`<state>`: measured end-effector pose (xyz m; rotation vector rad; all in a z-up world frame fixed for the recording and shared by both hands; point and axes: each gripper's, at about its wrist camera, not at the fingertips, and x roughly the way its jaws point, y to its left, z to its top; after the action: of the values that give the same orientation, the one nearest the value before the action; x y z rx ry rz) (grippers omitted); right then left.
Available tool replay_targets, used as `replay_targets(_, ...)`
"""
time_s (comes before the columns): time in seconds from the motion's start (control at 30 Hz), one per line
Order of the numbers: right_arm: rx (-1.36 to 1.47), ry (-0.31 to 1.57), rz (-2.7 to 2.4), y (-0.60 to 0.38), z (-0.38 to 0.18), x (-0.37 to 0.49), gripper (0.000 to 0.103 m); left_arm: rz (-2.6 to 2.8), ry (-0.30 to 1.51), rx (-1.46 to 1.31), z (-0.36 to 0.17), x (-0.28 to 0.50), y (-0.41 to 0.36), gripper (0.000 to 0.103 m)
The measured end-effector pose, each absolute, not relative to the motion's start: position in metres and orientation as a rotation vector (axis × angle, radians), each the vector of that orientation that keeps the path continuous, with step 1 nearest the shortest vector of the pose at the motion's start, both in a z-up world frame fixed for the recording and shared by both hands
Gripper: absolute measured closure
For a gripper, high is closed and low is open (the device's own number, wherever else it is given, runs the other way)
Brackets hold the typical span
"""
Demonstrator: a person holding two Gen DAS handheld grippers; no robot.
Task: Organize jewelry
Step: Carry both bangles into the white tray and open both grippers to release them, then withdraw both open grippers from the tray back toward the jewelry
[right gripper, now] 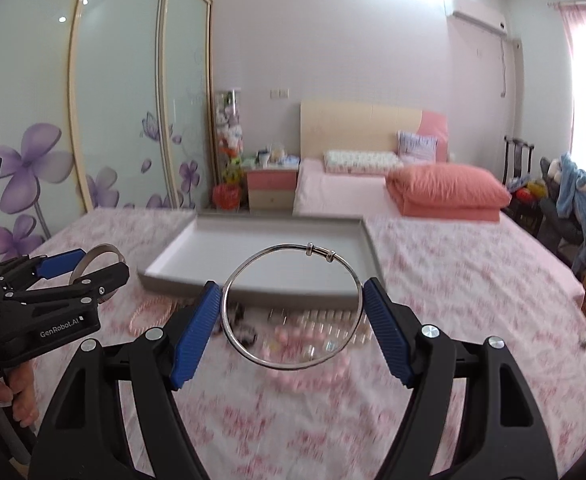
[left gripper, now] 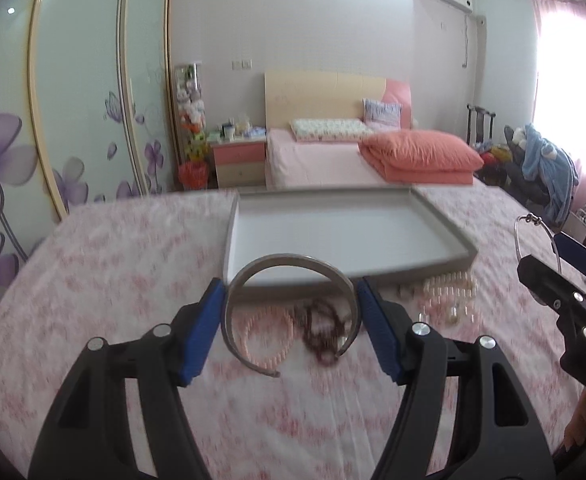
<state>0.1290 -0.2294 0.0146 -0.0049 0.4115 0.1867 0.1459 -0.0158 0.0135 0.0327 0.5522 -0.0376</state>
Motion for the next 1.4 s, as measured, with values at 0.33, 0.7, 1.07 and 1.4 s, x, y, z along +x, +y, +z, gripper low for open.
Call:
replay_targets(0.33,0.013,0.314,0.168,-0.23,0.043,0.194,0.03,-0.024,0.458,0.021,0.045,0.22,-0.022,0.037)
replay_targets(0.7,0.031,0.474,0.197,-0.22,0.004,0.284,0.03,-0.023,0.573,-0.011,0.009,0.307,-0.021,0.037)
replay_targets(1.07,0.051,0.632,0.18,-0.216,-0.033,0.338,0.03,-0.014,0.659,-0.016,-0.028,0.358,-0.015,0.037)
replay_targets(1.4,0.146,0.636,0.201,-0.237,-0.024,0.339,0.023,-0.022,0.684,-0.03,-0.028,0.37,-0.008,0.036)
